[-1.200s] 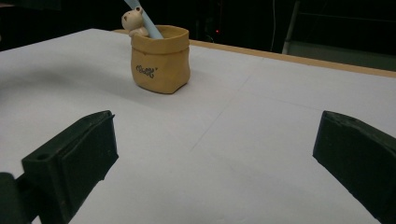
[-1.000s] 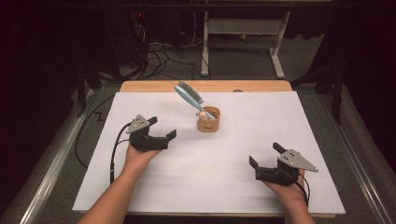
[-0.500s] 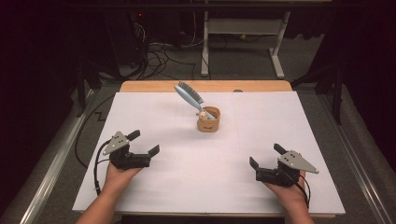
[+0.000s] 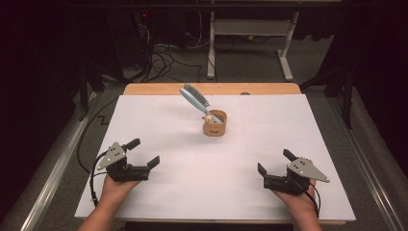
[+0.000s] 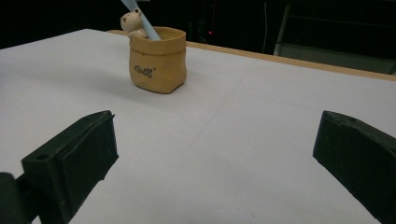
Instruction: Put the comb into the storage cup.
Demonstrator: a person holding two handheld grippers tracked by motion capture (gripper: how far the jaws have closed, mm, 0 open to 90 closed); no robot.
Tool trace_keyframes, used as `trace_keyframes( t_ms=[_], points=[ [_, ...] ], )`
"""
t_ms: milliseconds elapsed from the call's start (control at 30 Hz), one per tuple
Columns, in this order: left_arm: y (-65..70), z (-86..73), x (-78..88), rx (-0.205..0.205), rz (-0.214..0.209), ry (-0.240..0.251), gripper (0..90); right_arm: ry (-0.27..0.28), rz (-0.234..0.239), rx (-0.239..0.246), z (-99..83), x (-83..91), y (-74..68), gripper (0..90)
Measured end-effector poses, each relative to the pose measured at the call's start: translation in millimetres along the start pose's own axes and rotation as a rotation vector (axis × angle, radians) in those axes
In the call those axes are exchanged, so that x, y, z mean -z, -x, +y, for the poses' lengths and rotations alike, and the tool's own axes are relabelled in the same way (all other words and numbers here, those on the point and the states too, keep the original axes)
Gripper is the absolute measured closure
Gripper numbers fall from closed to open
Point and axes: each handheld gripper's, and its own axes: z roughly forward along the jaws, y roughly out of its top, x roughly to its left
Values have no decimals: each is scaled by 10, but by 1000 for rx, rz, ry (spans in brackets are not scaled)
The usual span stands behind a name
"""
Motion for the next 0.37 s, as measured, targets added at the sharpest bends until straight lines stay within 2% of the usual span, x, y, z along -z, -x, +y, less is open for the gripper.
trace_keyframes(
  t_ms=[133, 367],
  points=[
    [33, -2, -19, -13, 7, -12, 0, 1, 1, -3, -15, 21, 24, 5],
    [49, -16, -21, -9, 16, -25, 0, 20, 2, -11, 8, 50, 41, 5]
  ],
)
